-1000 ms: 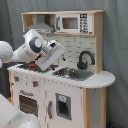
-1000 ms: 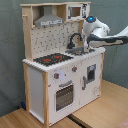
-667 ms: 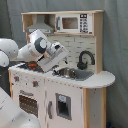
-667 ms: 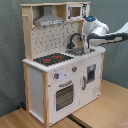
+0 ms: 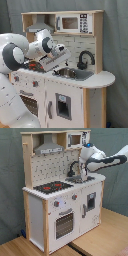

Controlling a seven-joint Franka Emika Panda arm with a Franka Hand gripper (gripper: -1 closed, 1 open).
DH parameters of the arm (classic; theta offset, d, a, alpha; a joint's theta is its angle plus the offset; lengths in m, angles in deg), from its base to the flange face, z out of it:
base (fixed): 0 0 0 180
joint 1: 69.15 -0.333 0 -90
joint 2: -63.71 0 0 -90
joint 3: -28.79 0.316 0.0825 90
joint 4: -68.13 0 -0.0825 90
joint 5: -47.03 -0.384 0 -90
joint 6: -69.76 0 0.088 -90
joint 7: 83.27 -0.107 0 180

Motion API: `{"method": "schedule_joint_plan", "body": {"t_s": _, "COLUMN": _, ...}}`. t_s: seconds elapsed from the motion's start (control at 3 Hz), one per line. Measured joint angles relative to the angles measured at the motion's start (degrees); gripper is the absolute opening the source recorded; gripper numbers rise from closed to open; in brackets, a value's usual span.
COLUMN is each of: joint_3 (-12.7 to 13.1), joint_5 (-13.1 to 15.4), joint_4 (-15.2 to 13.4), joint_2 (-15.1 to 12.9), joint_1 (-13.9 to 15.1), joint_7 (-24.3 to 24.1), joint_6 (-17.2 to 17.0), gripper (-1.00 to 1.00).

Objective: Play with the kitchen

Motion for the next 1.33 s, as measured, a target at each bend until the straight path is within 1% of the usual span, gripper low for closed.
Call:
{"method": "schedule_joint_plan", "body": {"t_s": 0.33, "joint_3": 1.3, "joint_5": 0.3, "joint_4": 1.1, "joint_2": -5.4, "joint_1": 0.9, "joint_7": 0.2, "joint_6": 0.0, "gripper": 1.00}}
{"method": "schedule_joint_plan", "body": {"t_s": 0.67, "joint_3": 5.3, "joint_5": 0.3, "joint_4": 2.9, "joint_2": -7.6, "joint_1": 5.0, "joint_7": 0.1, "joint_6": 0.0, "gripper": 1.00}}
{"method": "schedule_joint_plan", "body": {"t_s": 1.0, "joint_3": 10.0, "joint_5": 0.3, "joint_4": 3.7, "joint_2": -8.4, "joint_1": 9.2, "joint_7": 0.0, "joint_6": 0.0, "gripper": 1.00}}
{"method": "schedule_joint_plan", "body": {"t_s": 1.33, "joint_3": 14.2, "joint_5": 0.3, "joint_4": 3.9, "joint_2": -8.4, "joint_1": 13.5, "joint_7": 0.0, "joint_6": 0.0, "gripper": 1.00}}
